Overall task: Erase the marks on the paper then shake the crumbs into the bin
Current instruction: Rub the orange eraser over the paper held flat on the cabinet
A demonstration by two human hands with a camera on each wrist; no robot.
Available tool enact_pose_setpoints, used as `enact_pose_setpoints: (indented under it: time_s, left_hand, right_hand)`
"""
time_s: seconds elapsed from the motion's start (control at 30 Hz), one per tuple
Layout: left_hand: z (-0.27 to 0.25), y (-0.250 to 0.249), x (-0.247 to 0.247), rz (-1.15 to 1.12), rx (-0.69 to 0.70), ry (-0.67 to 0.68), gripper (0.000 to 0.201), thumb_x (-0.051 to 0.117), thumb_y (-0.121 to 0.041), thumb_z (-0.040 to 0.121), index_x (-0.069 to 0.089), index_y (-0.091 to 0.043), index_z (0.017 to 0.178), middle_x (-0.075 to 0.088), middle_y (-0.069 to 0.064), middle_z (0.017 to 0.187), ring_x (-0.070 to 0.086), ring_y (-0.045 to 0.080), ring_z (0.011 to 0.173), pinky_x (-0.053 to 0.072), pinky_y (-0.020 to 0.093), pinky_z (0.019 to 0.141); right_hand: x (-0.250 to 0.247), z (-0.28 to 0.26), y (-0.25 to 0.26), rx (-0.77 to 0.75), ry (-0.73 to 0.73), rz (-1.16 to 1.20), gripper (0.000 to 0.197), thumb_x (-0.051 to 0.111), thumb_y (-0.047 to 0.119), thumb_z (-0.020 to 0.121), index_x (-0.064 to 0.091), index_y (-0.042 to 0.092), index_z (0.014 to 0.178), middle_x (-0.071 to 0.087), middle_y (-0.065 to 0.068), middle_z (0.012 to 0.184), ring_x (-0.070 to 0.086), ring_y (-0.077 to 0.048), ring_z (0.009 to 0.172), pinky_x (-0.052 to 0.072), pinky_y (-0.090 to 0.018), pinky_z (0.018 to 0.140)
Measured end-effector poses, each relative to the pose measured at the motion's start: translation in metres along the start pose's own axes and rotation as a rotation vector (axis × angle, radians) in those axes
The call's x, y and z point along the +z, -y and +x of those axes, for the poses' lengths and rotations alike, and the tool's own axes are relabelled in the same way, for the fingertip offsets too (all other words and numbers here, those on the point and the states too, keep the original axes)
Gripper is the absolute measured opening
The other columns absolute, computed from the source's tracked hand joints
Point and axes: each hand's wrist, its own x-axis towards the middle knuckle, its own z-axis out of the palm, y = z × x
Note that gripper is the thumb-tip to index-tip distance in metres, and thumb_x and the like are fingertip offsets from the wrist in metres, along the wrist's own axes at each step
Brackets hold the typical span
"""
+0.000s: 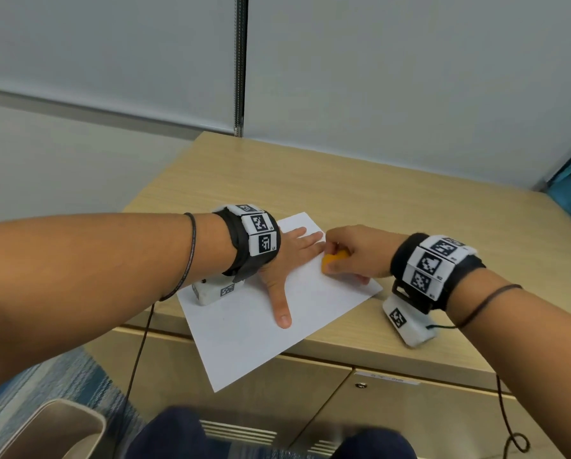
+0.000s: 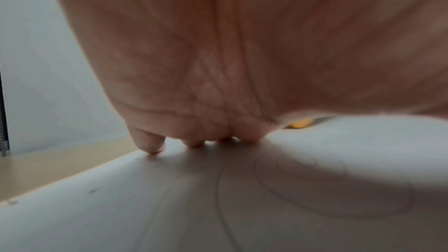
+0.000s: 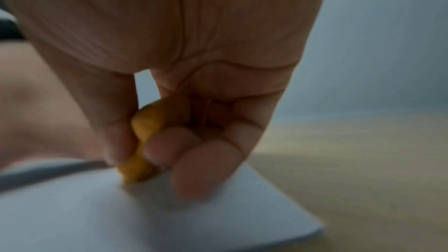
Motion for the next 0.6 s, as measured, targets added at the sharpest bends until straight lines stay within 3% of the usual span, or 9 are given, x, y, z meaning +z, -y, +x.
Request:
enact_pose_setpoints:
  time_s: [0.07, 0.13, 0.27, 0.37, 0.47, 0.53, 0.6]
  left_hand:
    - [0.001, 0.0, 0.0, 0.0, -0.001, 0.002, 0.164, 0.078, -0.082, 0.043, -0.032, -0.028, 0.151, -0.037, -0.006, 0.159, -0.025, 0.023, 0.151, 0.002, 0.065, 0.119]
    - [0.001, 0.0, 0.0, -0.007, -0.002, 0.012, 0.164, 0.078, -0.084, 0.042, -0.033, -0.03, 0.15, -0.038, -0.006, 0.159, -0.026, 0.022, 0.15, 0.002, 0.065, 0.119]
    - [0.001, 0.002, 0.0, -0.017, 0.005, 0.002, 0.164, 0.074, -0.087, 0.039, -0.036, -0.033, 0.148, -0.04, -0.01, 0.157, -0.025, 0.022, 0.15, 0.001, 0.065, 0.119]
    - [0.002, 0.003, 0.002, -0.016, 0.0, 0.0, 0.166, 0.073, -0.089, 0.037, -0.036, -0.032, 0.149, -0.04, -0.009, 0.158, -0.025, 0.021, 0.15, 0.001, 0.065, 0.119]
    - [0.001, 0.0, -0.001, -0.014, -0.013, 0.018, 0.17, 0.072, -0.09, 0.031, -0.035, -0.032, 0.149, -0.039, -0.009, 0.158, -0.026, 0.02, 0.15, 0.001, 0.064, 0.119]
    - [0.0, -0.001, -0.002, -0.009, -0.018, 0.024, 0.165, 0.078, -0.083, 0.041, -0.033, -0.029, 0.151, -0.039, -0.007, 0.158, -0.026, 0.021, 0.15, -0.001, 0.062, 0.12]
    - [-0.002, -0.002, -0.003, -0.011, -0.013, 0.015, 0.163, 0.079, -0.081, 0.045, -0.033, -0.029, 0.151, -0.039, -0.007, 0.159, -0.026, 0.021, 0.15, -0.002, 0.062, 0.12]
  right_hand:
    - [0.001, -0.007, 0.0, -0.04, 0.133, 0.041, 0.021, 0.07, 0.033, 0.09, 0.055, 0.018, 0.093, 0.063, -0.002, 0.072, 0.061, -0.018, 0.054, 0.054, -0.034, 0.059]
    - [-0.003, -0.004, 0.0, -0.053, 0.166, 0.04, 0.022, 0.072, 0.033, 0.089, 0.058, 0.018, 0.095, 0.064, -0.005, 0.074, 0.062, -0.019, 0.056, 0.055, -0.034, 0.061]
    - [-0.008, 0.012, 0.0, 0.008, -0.022, 0.022, 0.022, 0.069, 0.034, 0.089, 0.057, 0.018, 0.098, 0.064, -0.001, 0.073, 0.06, -0.011, 0.049, 0.056, -0.031, 0.061]
    - [-0.004, 0.01, 0.002, 0.018, -0.075, 0.002, 0.022, 0.067, 0.031, 0.09, 0.058, 0.014, 0.101, 0.064, -0.002, 0.08, 0.066, -0.017, 0.056, 0.061, -0.039, 0.066]
    - [0.003, -0.005, 0.004, -0.014, 0.033, 0.049, 0.022, 0.069, 0.03, 0.09, 0.057, 0.014, 0.098, 0.065, -0.005, 0.079, 0.064, -0.02, 0.057, 0.059, -0.039, 0.065]
    - [0.004, -0.013, 0.007, -0.054, 0.146, 0.03, 0.021, 0.071, 0.033, 0.089, 0.058, 0.017, 0.097, 0.065, -0.004, 0.071, 0.063, -0.019, 0.056, 0.057, -0.036, 0.063]
    - [0.003, -0.011, 0.006, -0.058, 0.119, -0.016, 0.023, 0.07, 0.035, 0.089, 0.059, 0.017, 0.098, 0.067, -0.003, 0.073, 0.065, -0.019, 0.056, 0.056, -0.035, 0.065]
